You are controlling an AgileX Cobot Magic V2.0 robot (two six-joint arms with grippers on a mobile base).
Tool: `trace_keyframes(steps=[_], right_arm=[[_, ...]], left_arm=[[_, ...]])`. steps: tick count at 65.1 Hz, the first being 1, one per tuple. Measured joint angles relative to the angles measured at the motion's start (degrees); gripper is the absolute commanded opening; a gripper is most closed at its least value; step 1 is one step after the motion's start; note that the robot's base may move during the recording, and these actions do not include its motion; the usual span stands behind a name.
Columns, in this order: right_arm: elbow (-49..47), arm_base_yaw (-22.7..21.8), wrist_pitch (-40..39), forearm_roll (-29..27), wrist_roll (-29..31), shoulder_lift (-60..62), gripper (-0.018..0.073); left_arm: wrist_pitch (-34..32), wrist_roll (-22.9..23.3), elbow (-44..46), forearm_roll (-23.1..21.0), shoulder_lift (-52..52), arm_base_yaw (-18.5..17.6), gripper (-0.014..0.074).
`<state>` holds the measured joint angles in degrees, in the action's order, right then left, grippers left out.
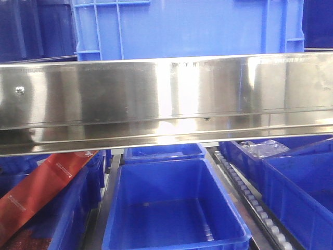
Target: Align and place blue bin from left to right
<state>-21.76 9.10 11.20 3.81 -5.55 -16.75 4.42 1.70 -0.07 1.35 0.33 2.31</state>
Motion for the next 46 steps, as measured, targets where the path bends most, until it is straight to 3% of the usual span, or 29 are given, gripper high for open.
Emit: trace_keyframes(steps=[46], right_arm=[[0.0, 0.0, 0.0, 0.0, 0.0, 0.0, -0.0088]], left_arm=[[0.0, 0.32, 0.0, 0.0, 0.0, 0.0, 0.0004]])
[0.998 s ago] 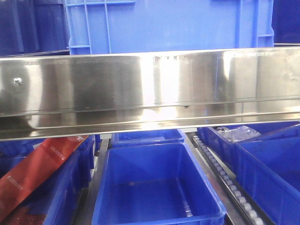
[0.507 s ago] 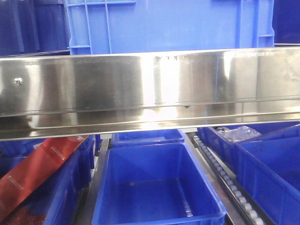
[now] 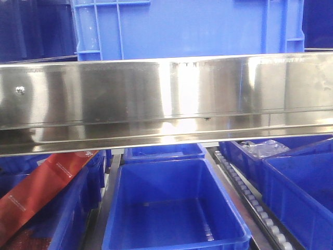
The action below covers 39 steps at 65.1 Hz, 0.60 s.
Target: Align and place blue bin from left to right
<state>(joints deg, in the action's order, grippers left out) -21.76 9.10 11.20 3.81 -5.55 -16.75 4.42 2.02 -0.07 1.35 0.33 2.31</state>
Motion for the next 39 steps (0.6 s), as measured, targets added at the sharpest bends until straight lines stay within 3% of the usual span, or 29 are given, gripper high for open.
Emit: trace_keyframes(steps=[20, 39], right_arm=[[0.0, -1.21, 0.0, -0.14, 0.11, 0.0, -0.0088], [4.56, -16.66, 0.68, -4.86, 7.09, 5.01, -0.0088]], left_arm=[[0.0, 0.12, 0.0, 0.0, 0.0, 0.0, 0.0004], [0.0, 0.12, 0.0, 0.0, 0.0, 0.0, 0.0004]])
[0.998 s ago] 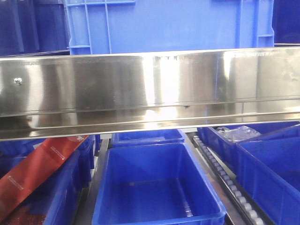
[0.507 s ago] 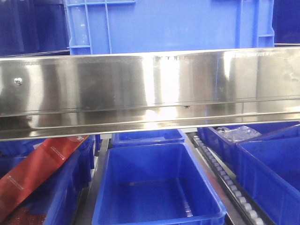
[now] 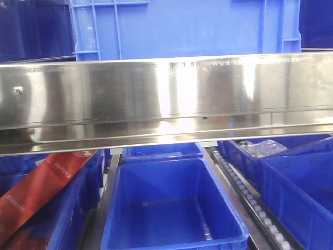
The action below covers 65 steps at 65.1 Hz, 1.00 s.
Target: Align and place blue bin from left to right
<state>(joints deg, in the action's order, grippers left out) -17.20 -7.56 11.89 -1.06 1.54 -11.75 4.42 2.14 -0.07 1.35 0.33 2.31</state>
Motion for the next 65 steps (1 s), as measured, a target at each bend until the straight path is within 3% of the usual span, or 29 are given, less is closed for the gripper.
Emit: trace_keyframes(steps=[7, 30, 65], right_arm=[[4.46, -2.39, 0.11, -0.51, 0.28, 4.16, -0.0088], [16.8, -2.59, -4.68, -0.75, 0.51, 11.26, -0.0088], [17.05, -2.72, -5.3, -0.84, 0.58, 11.4, -0.0088]], left_arm=[[0.0, 0.0, 0.0, 0.0, 0.0, 0.0, 0.0004], [-0.12, 0.0, 0.0, 0.0, 0.0, 0.0, 0.0004], [-0.12, 0.0, 0.0, 0.0, 0.0, 0.0, 0.0004]])
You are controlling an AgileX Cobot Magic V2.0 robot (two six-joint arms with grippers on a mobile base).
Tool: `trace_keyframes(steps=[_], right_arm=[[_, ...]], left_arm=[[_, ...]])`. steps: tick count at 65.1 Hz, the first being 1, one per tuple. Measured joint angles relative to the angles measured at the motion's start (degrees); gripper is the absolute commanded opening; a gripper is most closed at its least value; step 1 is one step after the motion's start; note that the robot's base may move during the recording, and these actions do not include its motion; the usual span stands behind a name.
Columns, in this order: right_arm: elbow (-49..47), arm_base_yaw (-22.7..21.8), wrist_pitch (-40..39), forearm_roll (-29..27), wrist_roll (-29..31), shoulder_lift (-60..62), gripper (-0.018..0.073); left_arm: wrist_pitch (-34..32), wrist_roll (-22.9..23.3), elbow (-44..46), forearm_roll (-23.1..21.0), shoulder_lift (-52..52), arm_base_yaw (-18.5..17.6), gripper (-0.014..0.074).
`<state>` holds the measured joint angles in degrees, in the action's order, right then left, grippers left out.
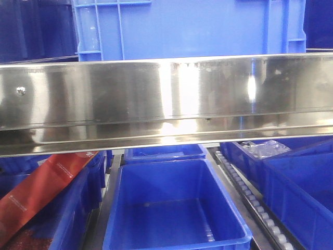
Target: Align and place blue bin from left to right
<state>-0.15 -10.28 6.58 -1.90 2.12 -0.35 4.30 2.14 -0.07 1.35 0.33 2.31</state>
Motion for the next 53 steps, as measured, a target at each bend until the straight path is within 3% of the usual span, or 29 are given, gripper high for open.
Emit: trace_keyframes(steps=[53], right_arm=[[0.0, 0.0, 0.0, 0.0, 0.0, 0.0, -0.0088]], left_arm=[[0.0, 0.0, 0.0, 0.0, 0.0, 0.0, 0.0004]])
